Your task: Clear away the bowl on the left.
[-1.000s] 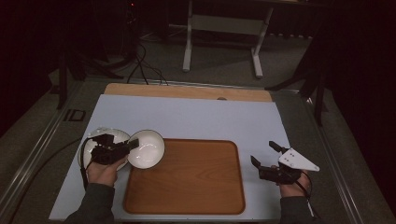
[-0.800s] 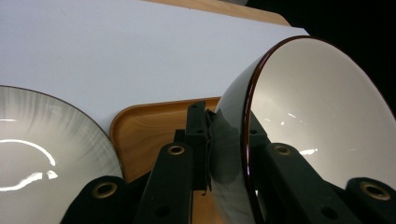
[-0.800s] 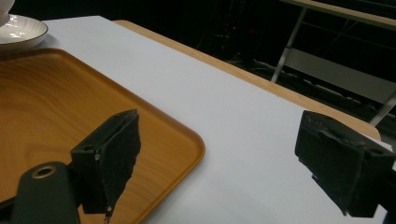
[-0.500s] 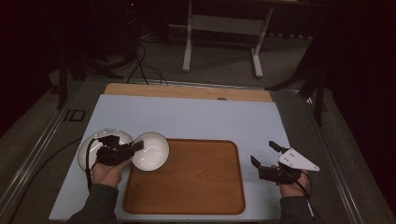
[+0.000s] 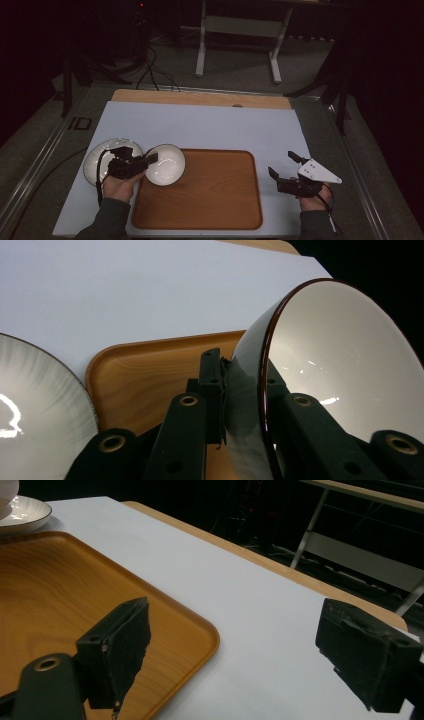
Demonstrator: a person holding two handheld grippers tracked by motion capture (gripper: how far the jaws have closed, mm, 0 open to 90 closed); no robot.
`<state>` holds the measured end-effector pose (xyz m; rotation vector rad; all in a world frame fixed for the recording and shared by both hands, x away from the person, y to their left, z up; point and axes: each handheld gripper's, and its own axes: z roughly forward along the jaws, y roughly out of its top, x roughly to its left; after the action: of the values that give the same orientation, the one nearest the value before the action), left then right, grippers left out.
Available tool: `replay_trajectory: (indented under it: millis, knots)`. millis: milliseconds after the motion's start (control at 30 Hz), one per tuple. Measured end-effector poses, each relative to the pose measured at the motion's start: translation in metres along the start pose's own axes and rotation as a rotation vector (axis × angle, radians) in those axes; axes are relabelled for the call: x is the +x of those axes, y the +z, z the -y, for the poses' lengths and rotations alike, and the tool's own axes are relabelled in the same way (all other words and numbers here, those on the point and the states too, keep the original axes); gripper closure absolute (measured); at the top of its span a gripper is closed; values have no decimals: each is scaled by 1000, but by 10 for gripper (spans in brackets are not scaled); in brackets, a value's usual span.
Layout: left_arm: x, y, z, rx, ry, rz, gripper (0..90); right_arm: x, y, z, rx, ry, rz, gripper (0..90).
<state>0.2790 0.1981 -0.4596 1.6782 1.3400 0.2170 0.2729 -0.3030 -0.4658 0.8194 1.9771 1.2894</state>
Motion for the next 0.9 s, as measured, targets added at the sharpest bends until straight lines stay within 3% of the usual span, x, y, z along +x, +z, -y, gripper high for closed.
replay_trajectory:
  millis: [900]
  knots:
    - [-20,17,5,39,33,42,802,1,0,0,2,-4,1,138]
